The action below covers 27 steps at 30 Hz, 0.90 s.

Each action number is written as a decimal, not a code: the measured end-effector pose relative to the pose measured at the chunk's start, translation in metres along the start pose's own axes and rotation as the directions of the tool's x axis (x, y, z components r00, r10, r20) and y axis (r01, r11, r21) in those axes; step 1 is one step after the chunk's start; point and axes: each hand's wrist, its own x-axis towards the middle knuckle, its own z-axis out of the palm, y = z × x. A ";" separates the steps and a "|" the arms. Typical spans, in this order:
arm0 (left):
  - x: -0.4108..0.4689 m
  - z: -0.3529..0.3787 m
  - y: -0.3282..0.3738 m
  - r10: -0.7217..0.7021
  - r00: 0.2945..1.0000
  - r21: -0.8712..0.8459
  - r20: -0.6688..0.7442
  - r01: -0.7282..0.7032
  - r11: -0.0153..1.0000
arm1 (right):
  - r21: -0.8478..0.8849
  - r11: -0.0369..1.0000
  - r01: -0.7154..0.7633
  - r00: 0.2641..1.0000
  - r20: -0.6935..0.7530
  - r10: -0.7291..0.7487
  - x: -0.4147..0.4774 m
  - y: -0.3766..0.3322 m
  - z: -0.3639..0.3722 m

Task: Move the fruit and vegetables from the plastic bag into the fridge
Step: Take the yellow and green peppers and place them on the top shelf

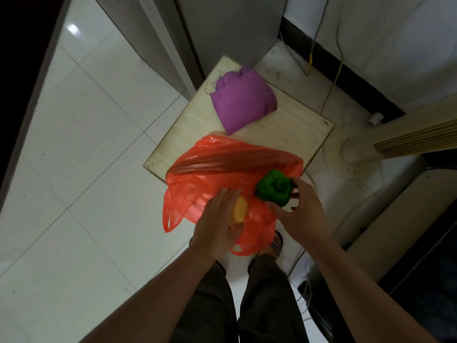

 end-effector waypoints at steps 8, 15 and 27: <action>-0.043 -0.073 0.036 -0.046 0.991 -0.123 -0.128 0.030 0.992 | -0.001 0.995 0.097 0.995 0.029 -0.097 -0.046 -0.066 -0.042; -0.080 -0.151 0.085 -0.066 0.944 -0.247 -0.323 -0.017 0.969 | 0.023 0.975 0.222 0.972 0.077 -0.223 -0.094 -0.129 -0.096; -0.155 -0.207 0.114 -0.028 0.912 -0.349 -0.409 -0.127 0.928 | 0.004 0.937 0.350 0.924 0.160 -0.346 -0.133 -0.187 -0.123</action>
